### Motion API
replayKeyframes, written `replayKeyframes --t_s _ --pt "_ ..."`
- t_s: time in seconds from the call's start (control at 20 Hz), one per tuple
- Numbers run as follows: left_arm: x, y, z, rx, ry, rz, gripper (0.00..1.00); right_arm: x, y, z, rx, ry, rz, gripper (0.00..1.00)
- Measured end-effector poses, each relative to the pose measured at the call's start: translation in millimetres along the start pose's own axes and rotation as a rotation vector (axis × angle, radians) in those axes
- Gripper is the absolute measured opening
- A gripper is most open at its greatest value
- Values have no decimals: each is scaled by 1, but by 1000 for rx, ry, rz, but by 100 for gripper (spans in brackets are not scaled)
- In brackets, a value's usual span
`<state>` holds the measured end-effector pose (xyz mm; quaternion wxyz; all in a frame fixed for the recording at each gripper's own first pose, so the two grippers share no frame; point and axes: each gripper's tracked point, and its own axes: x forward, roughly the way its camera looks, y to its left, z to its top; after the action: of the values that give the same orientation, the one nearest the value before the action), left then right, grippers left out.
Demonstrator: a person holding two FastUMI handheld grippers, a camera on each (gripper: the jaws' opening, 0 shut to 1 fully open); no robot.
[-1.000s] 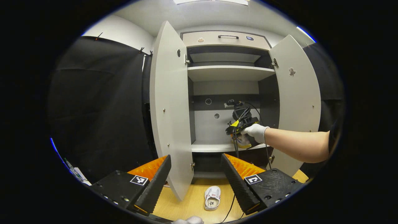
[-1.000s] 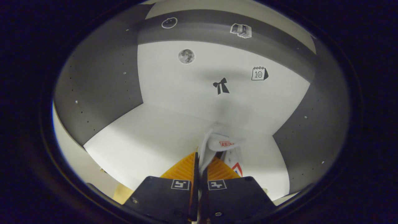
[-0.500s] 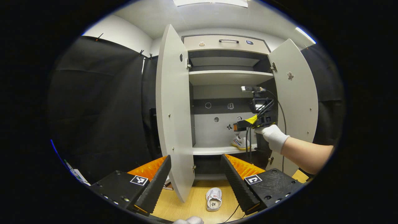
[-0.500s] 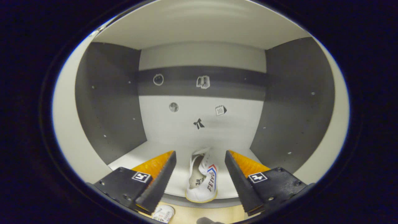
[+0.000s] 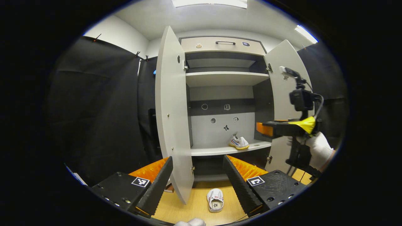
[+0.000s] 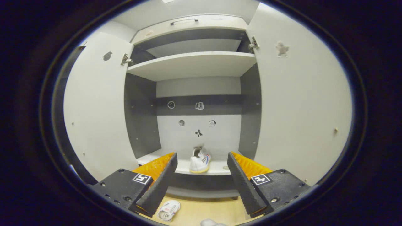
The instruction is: Grab one shoe with the right hand and put it into the shoe cabinet, grab the other shoe with the left hand and put it into the shoe cabinet; then close the right door with the right hand and the left door with the left hand.
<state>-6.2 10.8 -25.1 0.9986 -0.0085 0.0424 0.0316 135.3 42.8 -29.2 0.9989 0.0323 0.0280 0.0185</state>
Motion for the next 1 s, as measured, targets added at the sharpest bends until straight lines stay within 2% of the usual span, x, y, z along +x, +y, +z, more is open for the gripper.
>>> replayKeyframes --t_s 0.05,0.1,0.2,0.3,0.35,0.4,0.45,0.8,1.0 --pt "0 -1 -2 3 1 -5 100 -18 -5 -10 7 3 4 100" --pt "0 -1 -3 9 -3 -9 96 -36 -11 -23 14 2 -10 100" --pt "0 -1 -8 30 -7 -14 96 -66 -25 -41 17 -3 -39 100" --pt "3 -10 -19 40 4 -40 96 -86 -38 -55 0 18 -64 100" --pt "5 -15 -27 41 15 -52 100 -92 -43 -58 -1 29 -71 100" --pt "7 -20 -35 38 21 -64 96 -98 -46 -61 3 31 -70 100" --pt "11 -25 -47 34 36 -74 96 -101 -49 -62 6 39 -74 100" --pt "27 -72 -178 42 233 -151 96 -110 -63 -91 -31 118 -69 100" --pt "45 -85 -251 67 335 -161 96 -115 -68 -121 -70 207 -62 100"
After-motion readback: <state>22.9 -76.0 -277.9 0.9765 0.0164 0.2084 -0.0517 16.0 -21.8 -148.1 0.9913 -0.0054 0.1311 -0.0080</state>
